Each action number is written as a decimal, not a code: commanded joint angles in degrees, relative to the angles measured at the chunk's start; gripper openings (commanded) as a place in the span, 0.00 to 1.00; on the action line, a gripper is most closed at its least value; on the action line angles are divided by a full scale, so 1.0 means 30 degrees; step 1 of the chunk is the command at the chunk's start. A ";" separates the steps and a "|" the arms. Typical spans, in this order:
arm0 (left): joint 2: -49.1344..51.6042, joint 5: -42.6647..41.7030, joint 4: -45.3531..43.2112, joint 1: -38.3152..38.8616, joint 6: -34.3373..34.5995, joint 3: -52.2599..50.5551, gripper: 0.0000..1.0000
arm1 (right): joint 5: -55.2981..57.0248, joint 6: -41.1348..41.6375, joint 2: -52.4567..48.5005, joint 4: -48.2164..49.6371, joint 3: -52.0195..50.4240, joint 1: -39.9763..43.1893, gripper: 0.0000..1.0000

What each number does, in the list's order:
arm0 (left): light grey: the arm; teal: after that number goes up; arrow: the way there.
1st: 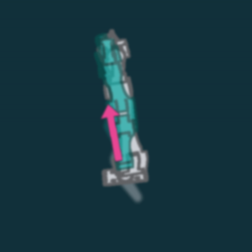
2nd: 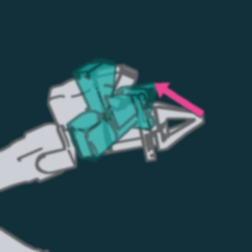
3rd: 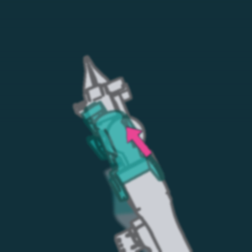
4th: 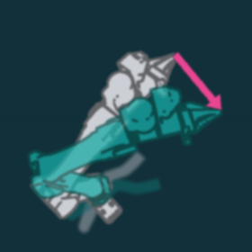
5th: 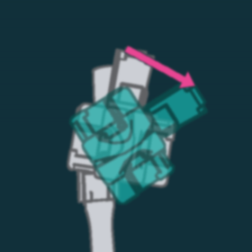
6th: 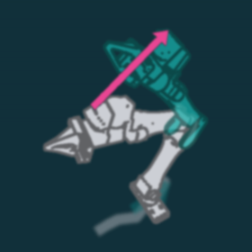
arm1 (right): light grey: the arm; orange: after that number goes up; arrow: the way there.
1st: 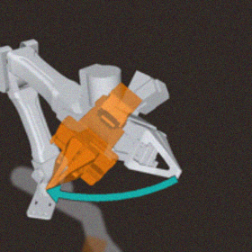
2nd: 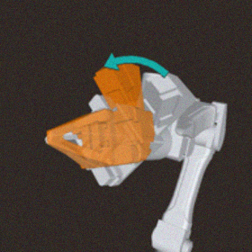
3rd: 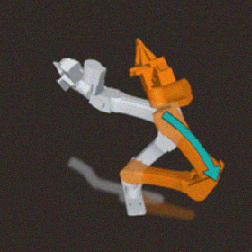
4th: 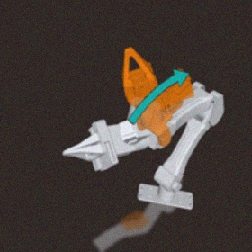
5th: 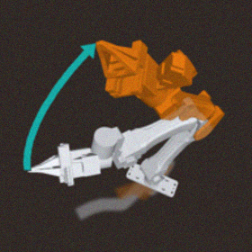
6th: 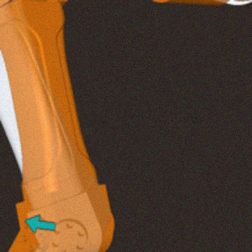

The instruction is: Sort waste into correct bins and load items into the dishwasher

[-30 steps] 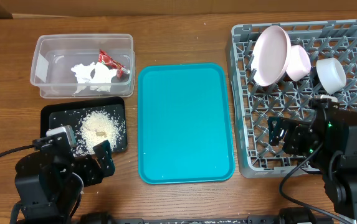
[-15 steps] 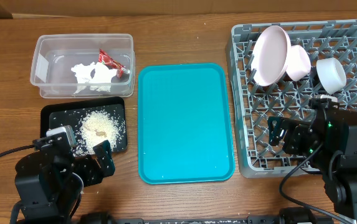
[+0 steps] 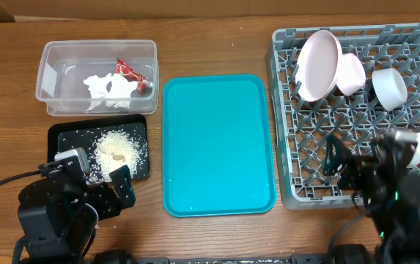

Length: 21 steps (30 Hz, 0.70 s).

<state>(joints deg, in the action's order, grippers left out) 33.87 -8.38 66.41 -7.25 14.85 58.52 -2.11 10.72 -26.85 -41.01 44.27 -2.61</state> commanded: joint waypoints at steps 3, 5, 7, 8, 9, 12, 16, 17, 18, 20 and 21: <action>-0.0080 -0.0138 0.0000 -0.0066 0.0197 -0.0131 1.00 | -0.0685 -0.0087 0.4750 0.4182 -0.5260 0.0036 1.00; -0.0080 -0.0146 0.0000 -0.0066 0.0197 -0.0131 1.00 | -0.1129 -0.0087 0.6149 0.5792 -0.7031 0.0036 1.00; -0.0080 -0.0138 0.0000 -0.0066 0.0197 -0.0131 1.00 | -0.1195 -0.0087 0.7191 0.7206 -0.8459 0.0036 1.00; -0.0080 -0.0138 0.0000 -0.0066 0.0197 -0.0131 1.00 | -0.1188 -0.0087 0.8080 0.8524 -0.9690 0.0036 1.00; -0.0080 -0.0146 0.0000 -0.0066 0.0197 -0.0131 1.00 | -0.1180 -0.0087 0.8451 0.9122 -1.0207 0.0036 1.00; -0.0080 -0.0138 0.0000 -0.0066 0.0197 -0.0131 1.00 | -0.1173 -0.0095 0.8888 1.1621 -1.1693 0.0036 1.00; -0.0080 -0.0138 0.0000 -0.0066 0.0197 -0.0131 1.00 | -0.1005 -0.0095 0.8896 1.4411 -1.3202 0.0036 1.00; -0.0080 -0.0138 0.0000 -0.0066 0.0197 -0.0131 1.00 | -0.0940 -0.0102 0.8896 1.5001 -1.3624 0.0036 1.00; -0.0080 -0.0146 0.0000 -0.0066 0.0197 -0.0131 1.00 | -0.0801 -0.0102 0.8896 1.5533 -1.4090 0.0036 1.00; -0.0080 -0.0146 0.0000 -0.0066 0.0197 -0.0131 1.00 | -0.0568 -0.0131 0.8896 1.5846 -1.4644 0.0036 1.00; -0.0080 -0.0138 -0.0007 -0.0066 0.0197 -0.0131 1.00 | -0.0430 -0.0168 0.8896 1.5416 -1.4600 0.0036 1.00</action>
<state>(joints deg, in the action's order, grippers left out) 33.87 -8.38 66.41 -7.25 14.87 58.41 -4.99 10.48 -0.82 5.91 2.37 -2.61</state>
